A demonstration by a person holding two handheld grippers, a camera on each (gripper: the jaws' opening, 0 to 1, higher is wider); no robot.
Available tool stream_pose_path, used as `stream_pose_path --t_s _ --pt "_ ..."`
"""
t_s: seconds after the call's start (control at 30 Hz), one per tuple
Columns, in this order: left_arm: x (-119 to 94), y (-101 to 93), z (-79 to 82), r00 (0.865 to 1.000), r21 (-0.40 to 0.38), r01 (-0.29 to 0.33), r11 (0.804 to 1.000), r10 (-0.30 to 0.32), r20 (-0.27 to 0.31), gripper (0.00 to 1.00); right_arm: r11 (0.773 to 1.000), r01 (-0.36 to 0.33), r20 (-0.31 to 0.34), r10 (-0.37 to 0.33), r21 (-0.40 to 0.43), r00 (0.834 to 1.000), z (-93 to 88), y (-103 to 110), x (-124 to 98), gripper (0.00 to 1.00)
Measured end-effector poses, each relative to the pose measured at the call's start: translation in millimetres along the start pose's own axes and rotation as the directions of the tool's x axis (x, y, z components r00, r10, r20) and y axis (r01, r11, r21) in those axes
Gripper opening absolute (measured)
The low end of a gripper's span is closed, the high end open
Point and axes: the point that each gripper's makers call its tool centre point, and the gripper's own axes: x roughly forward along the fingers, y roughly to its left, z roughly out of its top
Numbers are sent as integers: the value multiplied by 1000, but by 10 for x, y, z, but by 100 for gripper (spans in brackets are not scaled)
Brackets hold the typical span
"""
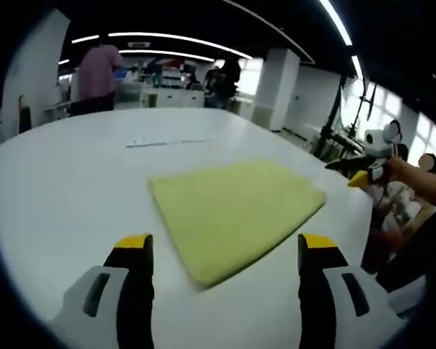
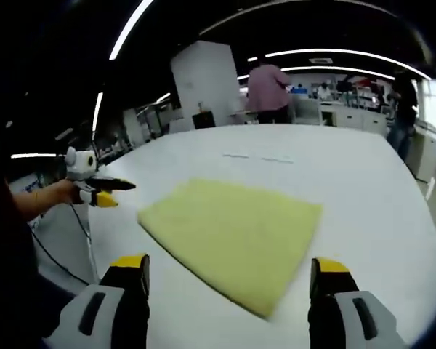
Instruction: Fold the garment on the visible template until the final outline fits inside the template.
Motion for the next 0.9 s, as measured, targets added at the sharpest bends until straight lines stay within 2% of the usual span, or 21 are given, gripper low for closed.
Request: stream_pose_path --t_s 0.2,0.47,0.7,0.9 --pt "-92 18 65 999 -1 -10 1000 10 47 90 1000 -6 49 8 -26 999 105 117 -52 99" --pt "-149 27 28 999 31 -28 999 27 40 99 1000 15 77 -13 -25 997 132 144 -74 99" --pt "-171 -32 29 998 27 -28 999 26 54 99 998 51 82 -49 -28 995 93 129 -97 99" --pt "-186 -29 43 998 38 -40 998 38 57 99 998 52 77 -50 -24 996 41 145 -122 99"
